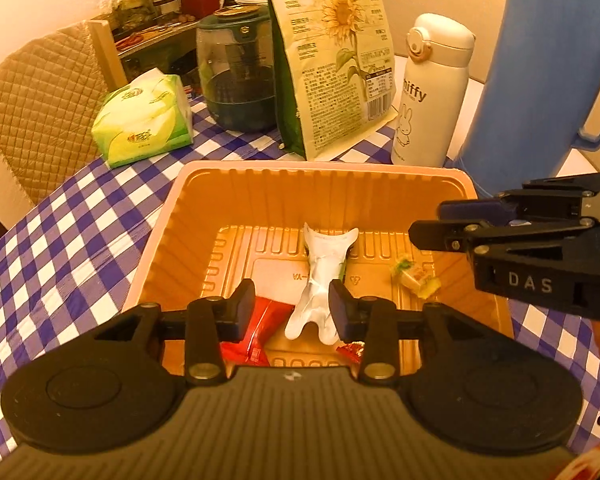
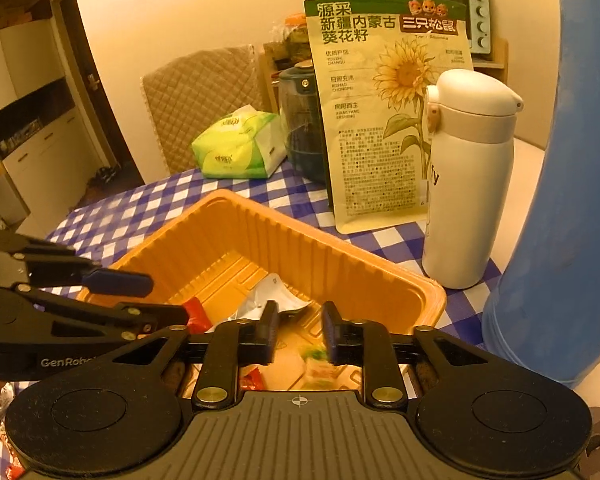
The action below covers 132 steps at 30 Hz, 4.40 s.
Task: Organize snacks
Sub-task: 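Lower the pouch and yellow candy into the orange tray and open both grippers, then move both tools back toward the remaining snacks, then grasp the clear cookie packet with the right gripper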
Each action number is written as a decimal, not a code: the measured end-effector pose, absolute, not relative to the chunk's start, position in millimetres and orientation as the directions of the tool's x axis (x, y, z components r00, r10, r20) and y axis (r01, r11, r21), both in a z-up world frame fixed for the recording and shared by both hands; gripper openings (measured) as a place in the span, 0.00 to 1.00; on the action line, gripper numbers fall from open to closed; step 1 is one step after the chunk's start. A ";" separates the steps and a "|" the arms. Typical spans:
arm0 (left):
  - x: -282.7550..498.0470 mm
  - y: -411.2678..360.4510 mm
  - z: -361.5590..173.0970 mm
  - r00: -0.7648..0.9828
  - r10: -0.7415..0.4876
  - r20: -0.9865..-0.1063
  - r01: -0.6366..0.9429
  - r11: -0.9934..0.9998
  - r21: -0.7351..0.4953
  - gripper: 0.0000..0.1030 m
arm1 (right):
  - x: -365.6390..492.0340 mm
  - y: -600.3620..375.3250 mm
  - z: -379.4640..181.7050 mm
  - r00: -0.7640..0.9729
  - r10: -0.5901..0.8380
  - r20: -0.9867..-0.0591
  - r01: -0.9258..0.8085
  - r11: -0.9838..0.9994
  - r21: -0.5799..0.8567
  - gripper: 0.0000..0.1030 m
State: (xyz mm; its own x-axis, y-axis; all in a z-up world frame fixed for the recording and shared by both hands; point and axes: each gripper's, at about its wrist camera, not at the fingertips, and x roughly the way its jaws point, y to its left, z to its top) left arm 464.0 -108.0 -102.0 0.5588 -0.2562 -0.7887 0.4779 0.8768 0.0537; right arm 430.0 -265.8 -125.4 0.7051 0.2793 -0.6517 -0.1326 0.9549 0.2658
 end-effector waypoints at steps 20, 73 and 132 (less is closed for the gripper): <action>378.9 -49.4 -68.5 0.640 -0.239 -0.730 0.301 0.952 -0.047 0.60 | 359.3 -275.2 -101.7 0.733 0.308 -0.606 -0.108 0.933 0.343 0.82; 119.7 133.5 -104.6 0.556 0.171 -0.813 -0.334 0.942 -0.031 0.59 | 242.1 -106.9 -150.2 0.406 0.529 -0.745 -0.557 0.790 0.257 0.85; 181.4 120.4 -145.2 0.559 0.060 -0.827 -0.013 0.998 0.063 0.51 | 297.3 -61.1 -169.5 0.486 0.478 -0.731 -0.547 0.819 0.172 0.20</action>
